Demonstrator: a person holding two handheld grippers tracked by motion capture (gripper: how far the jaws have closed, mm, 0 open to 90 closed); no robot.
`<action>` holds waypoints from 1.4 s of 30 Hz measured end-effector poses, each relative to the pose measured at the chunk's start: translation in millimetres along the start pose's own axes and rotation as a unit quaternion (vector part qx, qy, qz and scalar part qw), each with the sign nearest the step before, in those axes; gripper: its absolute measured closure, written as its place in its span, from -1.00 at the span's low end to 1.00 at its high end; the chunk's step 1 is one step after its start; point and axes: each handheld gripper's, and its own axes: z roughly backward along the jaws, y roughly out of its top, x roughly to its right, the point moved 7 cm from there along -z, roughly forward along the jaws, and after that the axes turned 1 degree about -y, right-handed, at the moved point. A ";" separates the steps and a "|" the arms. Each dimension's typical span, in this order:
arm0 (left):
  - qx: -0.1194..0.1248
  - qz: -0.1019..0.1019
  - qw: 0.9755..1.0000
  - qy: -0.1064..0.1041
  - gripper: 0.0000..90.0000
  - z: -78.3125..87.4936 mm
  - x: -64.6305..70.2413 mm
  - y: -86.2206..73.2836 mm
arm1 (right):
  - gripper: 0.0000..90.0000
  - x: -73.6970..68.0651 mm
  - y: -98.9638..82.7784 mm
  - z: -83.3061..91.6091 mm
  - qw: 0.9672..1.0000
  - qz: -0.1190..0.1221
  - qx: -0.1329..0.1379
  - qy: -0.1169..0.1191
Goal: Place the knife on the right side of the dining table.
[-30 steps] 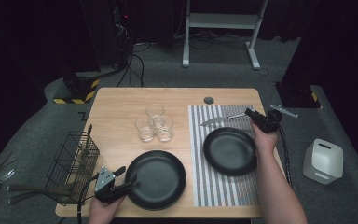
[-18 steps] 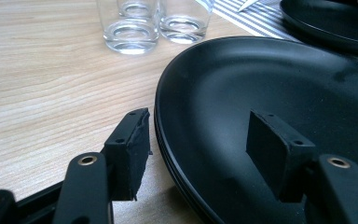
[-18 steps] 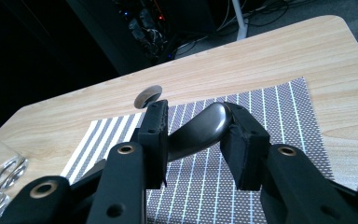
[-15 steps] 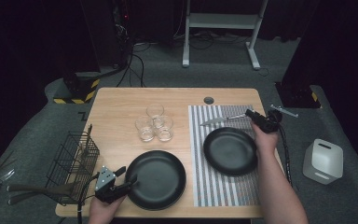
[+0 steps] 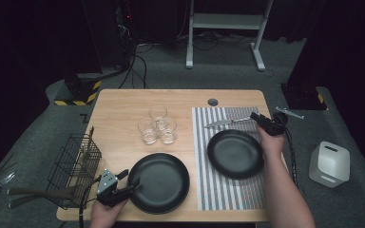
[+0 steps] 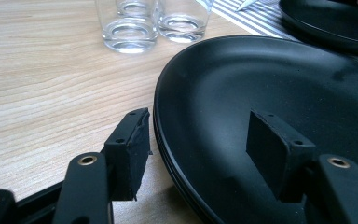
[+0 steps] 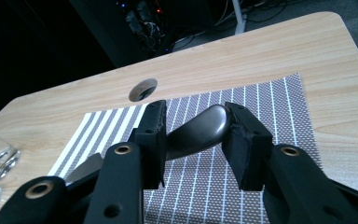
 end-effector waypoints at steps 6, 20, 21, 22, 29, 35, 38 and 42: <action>-0.002 -0.003 1.000 0.000 -0.12 -0.3 0.8 -0.2 | 0.34 2.4 -2.1 -1.3 1.000 -0.003 -0.001 -0.002; -0.002 -0.002 1.000 0.002 -0.12 -0.3 0.1 -0.2 | 0.43 8.7 -5.8 -2.2 1.000 0.011 -0.010 -0.022; -0.002 -0.003 1.000 0.002 -0.12 -0.3 0.0 -0.1 | 0.44 10.1 -6.4 -2.5 1.000 0.013 -0.010 -0.025; -0.002 -0.003 1.000 0.002 -0.12 -0.2 0.0 -0.1 | 0.45 11.5 -7.1 -2.6 0.999 0.013 -0.011 -0.027; 0.000 -0.003 1.000 0.002 -0.12 0.1 0.3 0.0 | 0.46 8.8 -8.2 -1.7 0.998 0.041 -0.015 -0.037; 0.002 -0.003 1.000 0.002 -0.12 0.5 0.4 0.1 | 0.46 4.5 -12.0 -1.0 0.995 0.085 -0.034 -0.049; 0.003 -0.005 1.000 0.003 -0.12 0.6 0.3 0.2 | 0.42 2.8 -14.8 -1.6 0.992 0.106 -0.045 -0.055; 0.002 -0.003 1.000 0.002 -0.12 0.4 0.4 0.2 | 0.38 2.5 -19.3 -4.5 0.988 0.124 -0.062 -0.065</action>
